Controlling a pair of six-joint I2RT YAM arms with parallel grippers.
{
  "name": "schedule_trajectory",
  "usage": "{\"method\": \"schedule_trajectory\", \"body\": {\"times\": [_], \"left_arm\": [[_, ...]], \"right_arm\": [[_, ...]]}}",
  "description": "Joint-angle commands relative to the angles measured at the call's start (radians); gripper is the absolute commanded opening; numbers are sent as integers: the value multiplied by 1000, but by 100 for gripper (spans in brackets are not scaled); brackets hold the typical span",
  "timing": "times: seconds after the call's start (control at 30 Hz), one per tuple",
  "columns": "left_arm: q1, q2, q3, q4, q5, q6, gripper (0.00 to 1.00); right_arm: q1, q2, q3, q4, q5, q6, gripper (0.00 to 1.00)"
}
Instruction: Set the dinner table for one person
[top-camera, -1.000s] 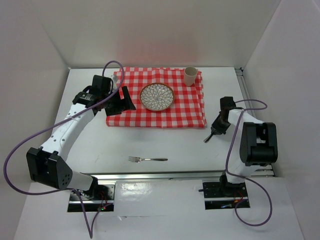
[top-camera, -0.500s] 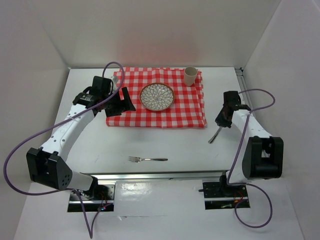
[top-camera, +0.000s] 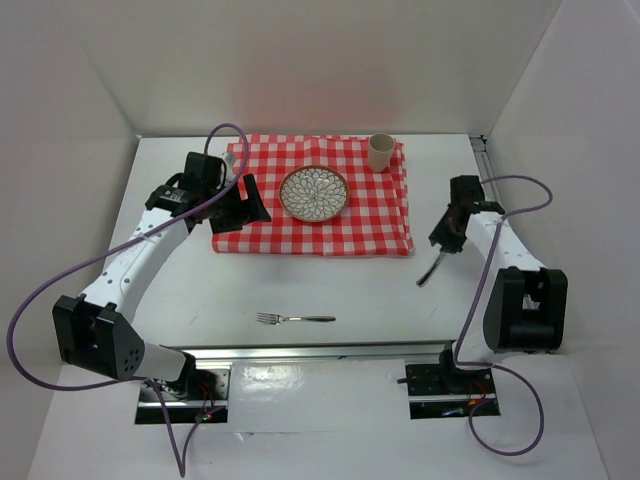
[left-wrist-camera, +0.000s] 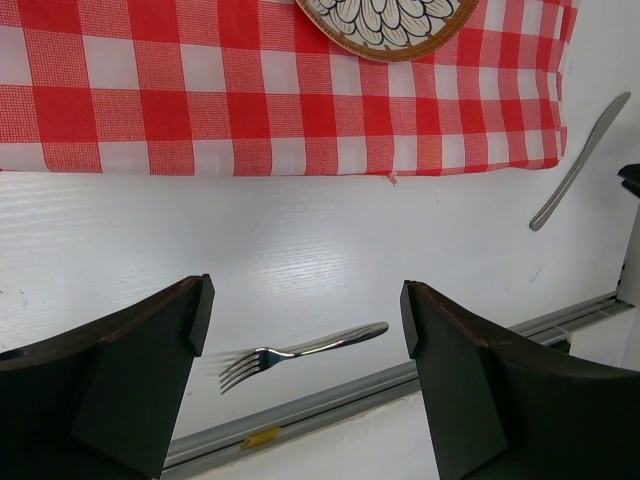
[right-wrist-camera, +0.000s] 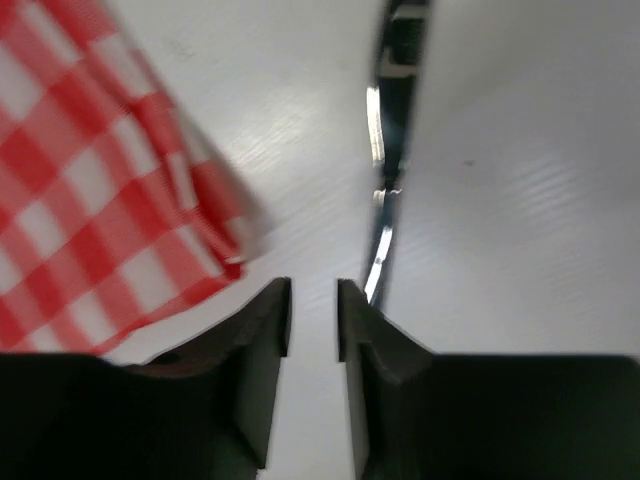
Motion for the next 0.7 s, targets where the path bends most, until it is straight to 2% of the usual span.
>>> {"method": "schedule_trajectory", "body": {"times": [0.0,0.13,0.53,0.67], "left_arm": [[-3,-24,19,20,-1,9,94],[-3,-24,19,20,-1,9,94],[-3,-24,19,20,-1,9,94],[-3,-15,19,20,-1,9,94]], "right_arm": [[-105,18,-87,16,-93,27,40],[-114,52,-131,78,-127,16,58],[-133,193,-141,155,-87,-2,58],[-133,248,-132,175,-74,-2,53]]}}
